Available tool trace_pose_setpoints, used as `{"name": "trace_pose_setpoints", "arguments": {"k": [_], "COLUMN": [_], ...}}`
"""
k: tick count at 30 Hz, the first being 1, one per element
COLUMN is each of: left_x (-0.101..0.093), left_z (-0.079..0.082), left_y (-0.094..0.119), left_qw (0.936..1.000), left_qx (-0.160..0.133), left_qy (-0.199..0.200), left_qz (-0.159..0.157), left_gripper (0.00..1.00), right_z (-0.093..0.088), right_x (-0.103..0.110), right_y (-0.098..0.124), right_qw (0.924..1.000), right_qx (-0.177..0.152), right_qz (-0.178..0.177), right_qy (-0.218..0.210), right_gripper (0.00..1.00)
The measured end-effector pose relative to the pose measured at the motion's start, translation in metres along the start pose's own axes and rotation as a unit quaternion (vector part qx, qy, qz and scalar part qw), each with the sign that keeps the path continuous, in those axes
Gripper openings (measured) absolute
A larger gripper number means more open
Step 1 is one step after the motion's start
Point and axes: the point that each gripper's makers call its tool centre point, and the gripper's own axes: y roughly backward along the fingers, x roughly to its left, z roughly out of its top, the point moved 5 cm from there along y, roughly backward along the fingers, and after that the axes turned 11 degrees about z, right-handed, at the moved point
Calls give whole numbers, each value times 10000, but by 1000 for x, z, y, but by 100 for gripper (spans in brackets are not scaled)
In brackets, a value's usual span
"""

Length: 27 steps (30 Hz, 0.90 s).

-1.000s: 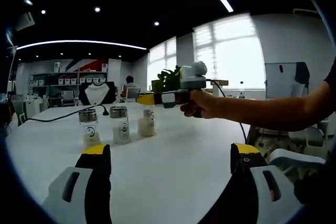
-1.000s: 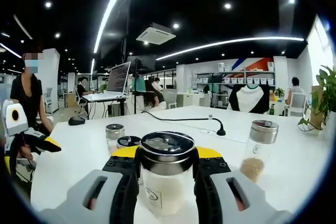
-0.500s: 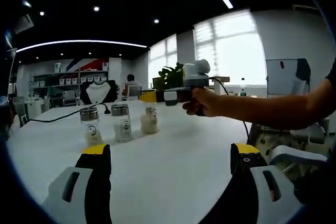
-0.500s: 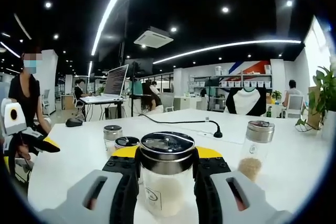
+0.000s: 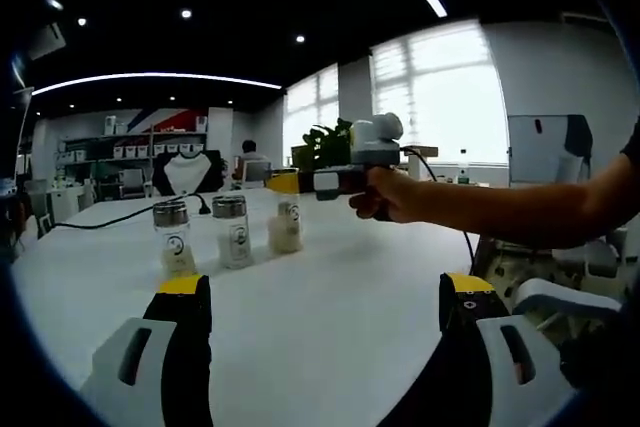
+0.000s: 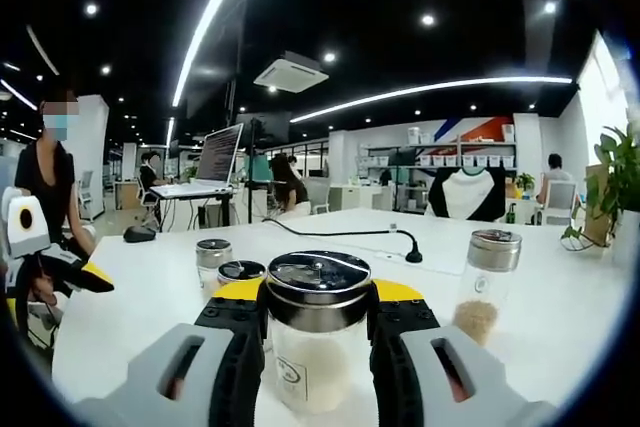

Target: Rotate the seasoning bottle until the label or dispensing opening points toward the visible target arrow and the bottle remains upright within the marked orientation range

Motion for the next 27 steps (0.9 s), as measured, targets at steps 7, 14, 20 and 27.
{"name": "trace_pose_setpoints", "arguments": {"k": [7,14,20,27], "left_x": [1,0,0,2], "left_z": [1,0,-1,0], "left_y": [1,1,0,0], "left_qw": [10000,10000,10000,10000], "left_qx": [-7,16,37,44], "left_qy": [-20,-32,-42,-49], "left_qz": [22,-16,-20,-10], "left_gripper": [100,100,100,100], "right_z": [0,0,-2,18], "right_x": [-1,-6,-8,-5], "right_y": [-1,-3,-3,5], "right_qw": [10000,9998,9993,9979], "right_qx": [6,-29,91,0], "right_qz": [-76,-213,-260,-394], "right_qy": [-11,57,244,521], "right_gripper": [37,37,38,46]}}
